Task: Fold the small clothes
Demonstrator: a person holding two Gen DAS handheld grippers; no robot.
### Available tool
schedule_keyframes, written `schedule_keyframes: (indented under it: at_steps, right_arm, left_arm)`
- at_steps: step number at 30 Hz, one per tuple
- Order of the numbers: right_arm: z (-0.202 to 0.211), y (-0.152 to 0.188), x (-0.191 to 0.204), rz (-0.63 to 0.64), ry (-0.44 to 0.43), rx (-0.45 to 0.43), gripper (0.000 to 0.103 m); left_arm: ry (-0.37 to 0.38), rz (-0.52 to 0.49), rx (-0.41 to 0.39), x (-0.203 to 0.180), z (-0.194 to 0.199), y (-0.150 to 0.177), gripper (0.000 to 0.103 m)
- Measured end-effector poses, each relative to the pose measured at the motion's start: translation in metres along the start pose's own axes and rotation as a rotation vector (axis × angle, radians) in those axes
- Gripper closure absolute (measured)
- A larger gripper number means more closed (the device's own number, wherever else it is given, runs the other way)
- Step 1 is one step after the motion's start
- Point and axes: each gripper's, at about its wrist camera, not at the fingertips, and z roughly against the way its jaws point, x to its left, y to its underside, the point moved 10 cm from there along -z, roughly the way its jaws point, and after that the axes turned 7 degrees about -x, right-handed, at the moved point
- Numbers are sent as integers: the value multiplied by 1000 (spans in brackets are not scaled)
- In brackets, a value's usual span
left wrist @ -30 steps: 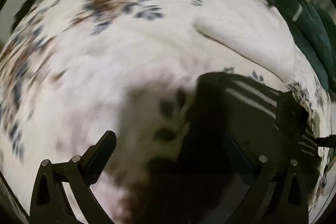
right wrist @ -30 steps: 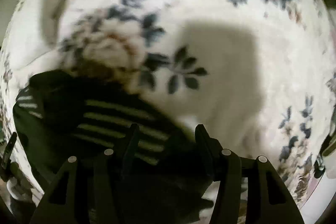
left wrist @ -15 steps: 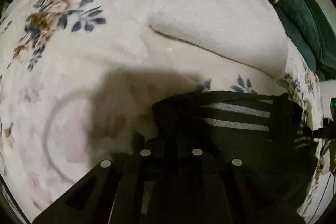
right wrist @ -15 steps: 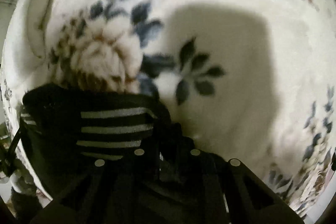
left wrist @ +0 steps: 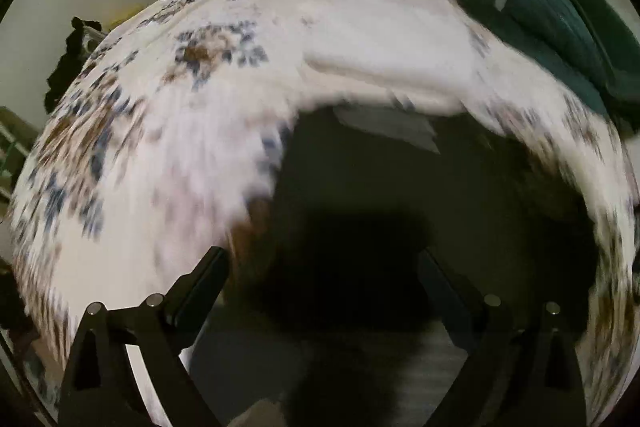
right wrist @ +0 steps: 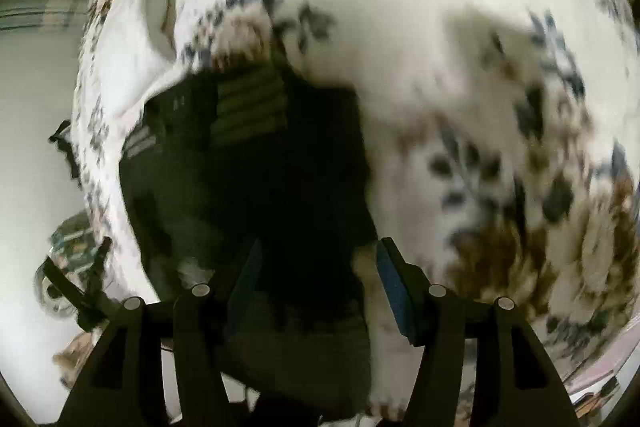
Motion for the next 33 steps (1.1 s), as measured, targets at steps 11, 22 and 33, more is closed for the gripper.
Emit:
schedule_keyframes:
  at_steps: [11, 22, 33]
  right_arm:
    - [-32, 84, -85, 29, -10, 163, 41]
    - [-58, 33, -71, 84, -34, 175, 41]
    - [-94, -112, -16, -4, -205, 46, 49]
  left_arm:
    - [69, -202, 447, -193, 98, 328, 7]
    - [55, -194, 346, -229, 94, 346, 99]
    - [47, -58, 227, -199, 158, 293, 100]
